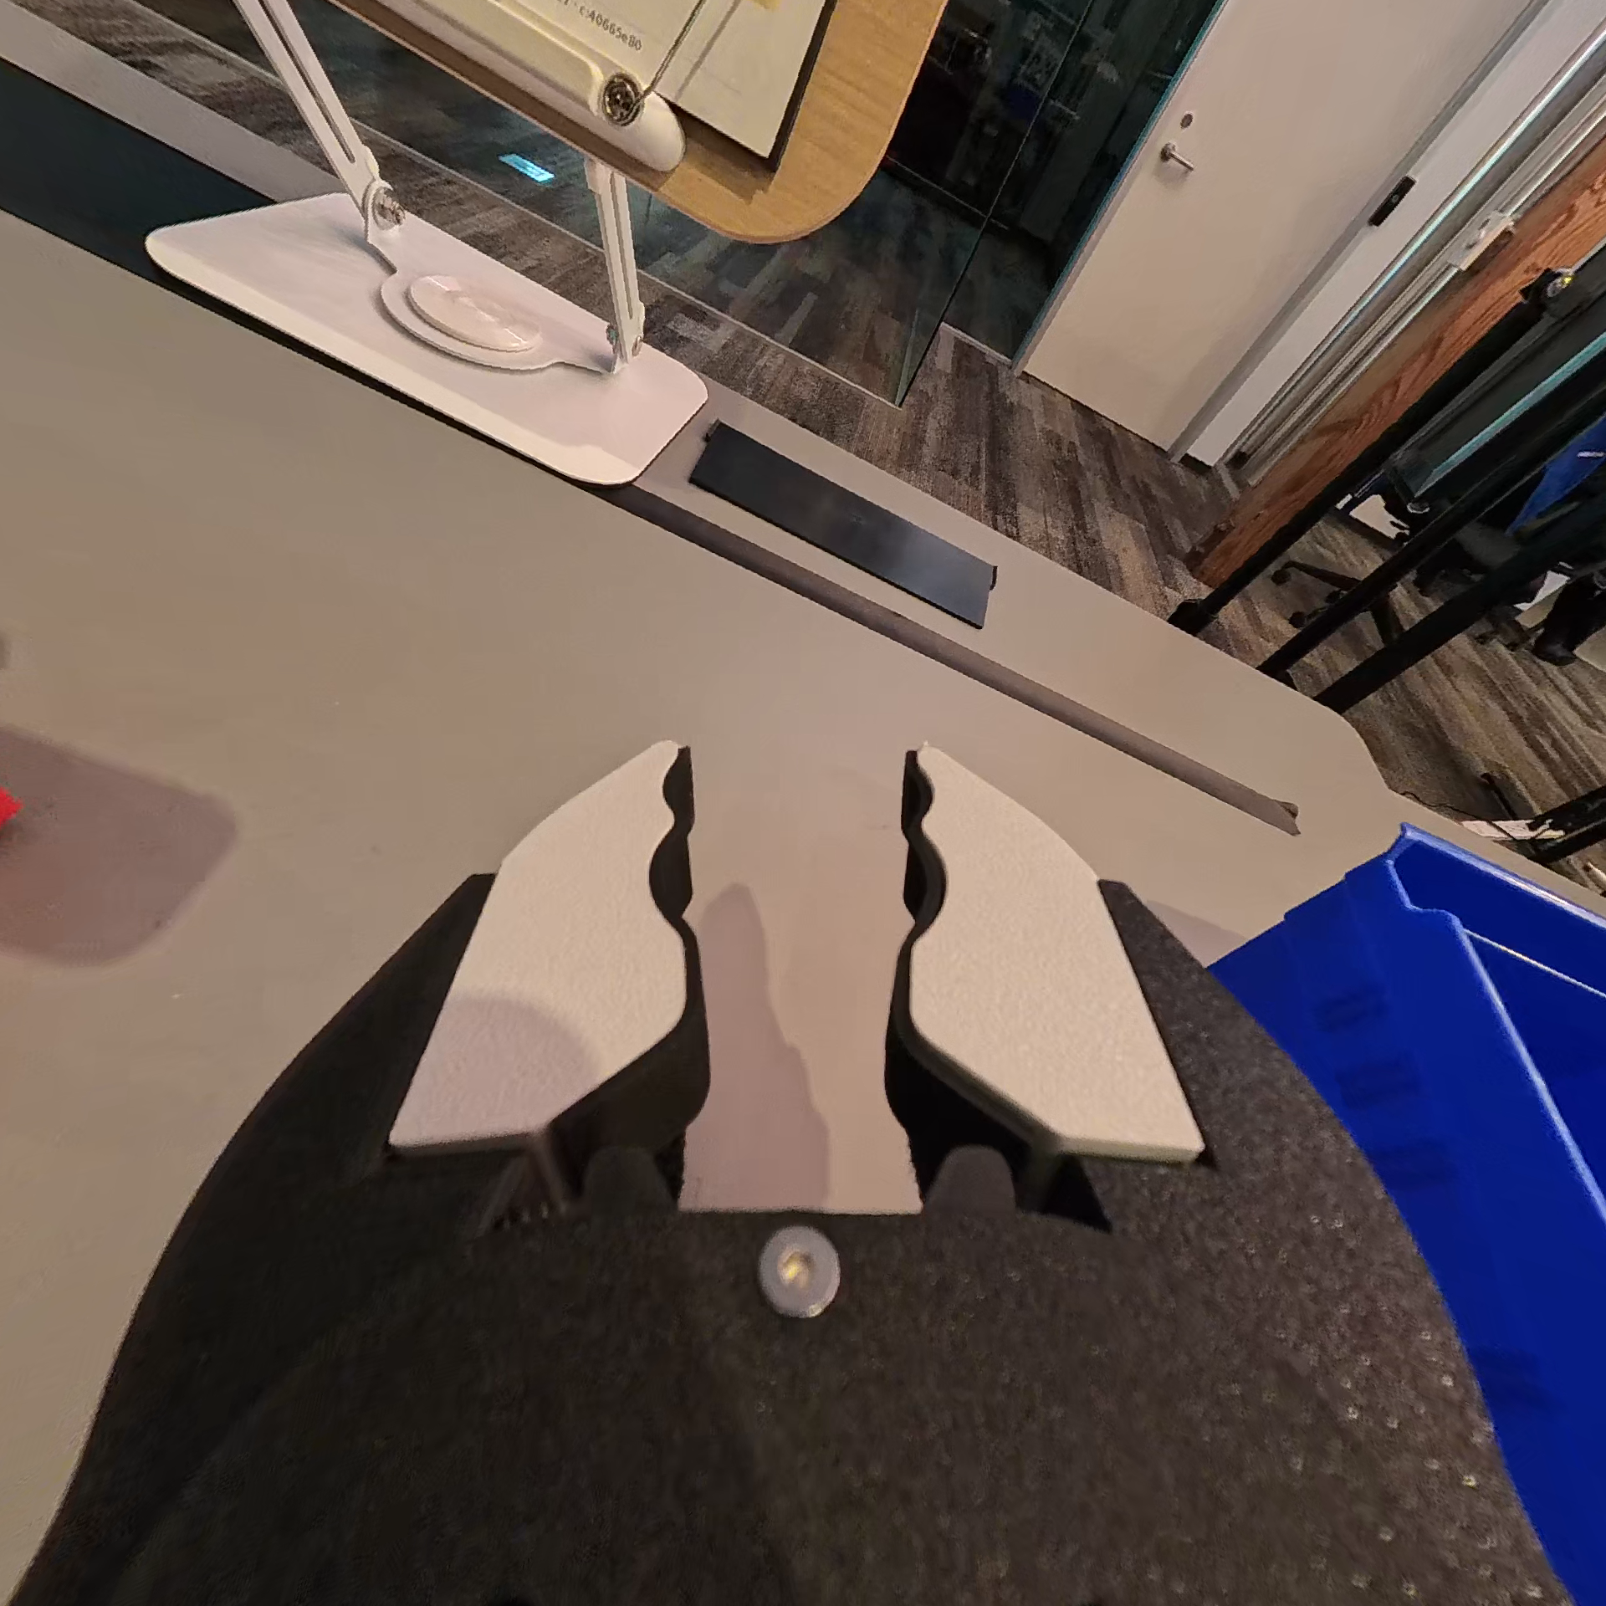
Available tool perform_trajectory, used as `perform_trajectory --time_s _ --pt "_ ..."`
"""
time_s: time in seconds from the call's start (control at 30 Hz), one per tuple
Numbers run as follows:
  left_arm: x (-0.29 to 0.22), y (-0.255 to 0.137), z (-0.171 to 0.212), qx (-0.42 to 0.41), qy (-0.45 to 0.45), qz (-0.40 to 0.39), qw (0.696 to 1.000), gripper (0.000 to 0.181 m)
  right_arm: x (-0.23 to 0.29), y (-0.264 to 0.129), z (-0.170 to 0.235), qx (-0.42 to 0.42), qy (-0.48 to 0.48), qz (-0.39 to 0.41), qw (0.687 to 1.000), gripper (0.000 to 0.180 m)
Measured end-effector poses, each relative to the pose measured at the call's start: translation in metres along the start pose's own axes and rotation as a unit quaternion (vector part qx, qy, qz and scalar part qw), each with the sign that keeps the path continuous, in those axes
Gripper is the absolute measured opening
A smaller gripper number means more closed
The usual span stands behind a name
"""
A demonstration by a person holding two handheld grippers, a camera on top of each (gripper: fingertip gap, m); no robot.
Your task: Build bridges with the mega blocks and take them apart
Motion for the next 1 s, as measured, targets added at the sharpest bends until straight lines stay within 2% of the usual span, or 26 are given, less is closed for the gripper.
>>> perform_trajectory --time_s 0.4,0.5,0.57,0.67,0.8,1.0 --pt "0.001 -0.003 0.010 0.005 -0.010 0.007 1.000 0.038 0.023 0.003 -0.003 -0.006 -0.039 -0.074 0.996 0.049" --pt "0.000 -0.003 0.010 0.004 -0.004 0.006 1.000 0.038 0.033 0.003 -0.004 -0.019 -0.026 -0.138 0.990 0.048" --pt "0.000 -0.007 0.008 0.001 -0.001 0.008 1.000 0.038 0.049 0.000 -0.008 -0.047 -0.007 -0.226 0.973 0.048" --pt "-0.002 -0.020 0.003 -0.025 0.004 0.018 1.000 0.038 0.076 -0.009 -0.015 -0.094 0.003 -0.369 0.925 0.051" --pt "-0.007 -0.039 -0.001 -0.050 0.039 0.017 0.998 0.038 0.090 -0.017 -0.020 -0.125 -0.013 -0.408 0.904 0.054" --pt "-0.007 -0.054 0.006 -0.095 0.027 0.011 0.995 0.038 0.087 -0.028 -0.023 -0.144 0.013 -0.476 0.867 0.059"
Point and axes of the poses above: each gripper's, where its closed fingertips meet, y out along the fingers, z out of its underside, x = y × z across the jaws, the point moved 8 cm from there along -y, back along the fingers
